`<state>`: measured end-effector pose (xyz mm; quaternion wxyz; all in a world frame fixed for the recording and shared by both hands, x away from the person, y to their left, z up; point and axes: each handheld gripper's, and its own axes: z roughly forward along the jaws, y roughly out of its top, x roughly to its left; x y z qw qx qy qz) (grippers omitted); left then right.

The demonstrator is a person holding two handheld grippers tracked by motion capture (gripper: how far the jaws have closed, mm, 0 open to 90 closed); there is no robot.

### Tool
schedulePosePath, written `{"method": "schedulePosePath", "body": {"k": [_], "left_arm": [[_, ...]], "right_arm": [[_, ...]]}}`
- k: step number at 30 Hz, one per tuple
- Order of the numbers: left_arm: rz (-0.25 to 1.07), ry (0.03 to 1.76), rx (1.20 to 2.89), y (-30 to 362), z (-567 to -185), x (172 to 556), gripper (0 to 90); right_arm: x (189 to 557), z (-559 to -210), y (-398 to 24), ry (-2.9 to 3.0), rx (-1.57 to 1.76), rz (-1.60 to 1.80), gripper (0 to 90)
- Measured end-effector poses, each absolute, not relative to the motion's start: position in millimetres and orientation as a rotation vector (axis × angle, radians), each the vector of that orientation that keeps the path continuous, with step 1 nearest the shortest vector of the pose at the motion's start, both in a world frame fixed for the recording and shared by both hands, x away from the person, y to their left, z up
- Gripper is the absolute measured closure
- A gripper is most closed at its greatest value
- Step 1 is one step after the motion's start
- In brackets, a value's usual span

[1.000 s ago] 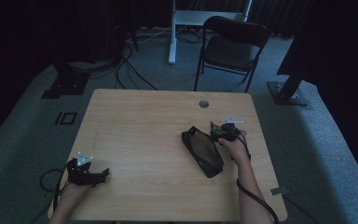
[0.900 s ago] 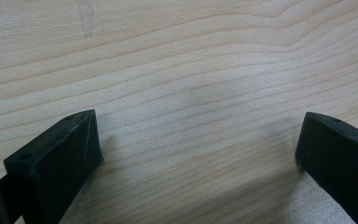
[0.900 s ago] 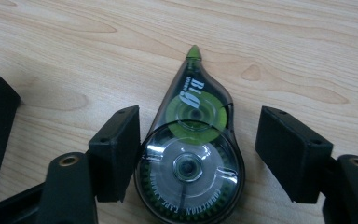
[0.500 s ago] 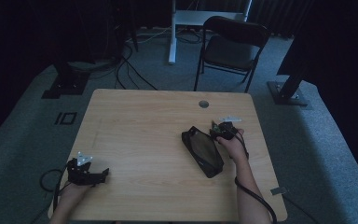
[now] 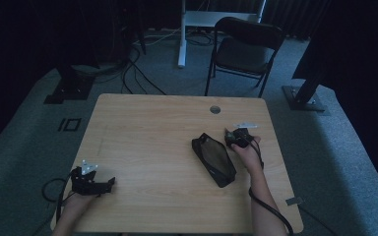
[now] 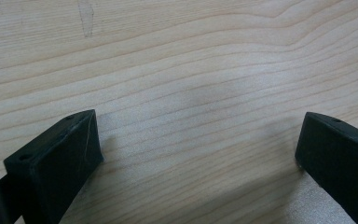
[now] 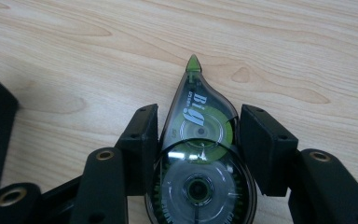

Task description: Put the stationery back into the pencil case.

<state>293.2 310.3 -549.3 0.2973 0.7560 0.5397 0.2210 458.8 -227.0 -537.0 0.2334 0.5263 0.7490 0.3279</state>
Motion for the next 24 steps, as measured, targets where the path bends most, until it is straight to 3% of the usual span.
{"method": "schedulePosePath", "body": {"k": [24], "left_arm": [[0.588, 1.435, 2.010, 310, -549, 293, 0.2]], "right_arm": [[423, -487, -235, 2.020, 1.412, 1.032, 49.2]]}}
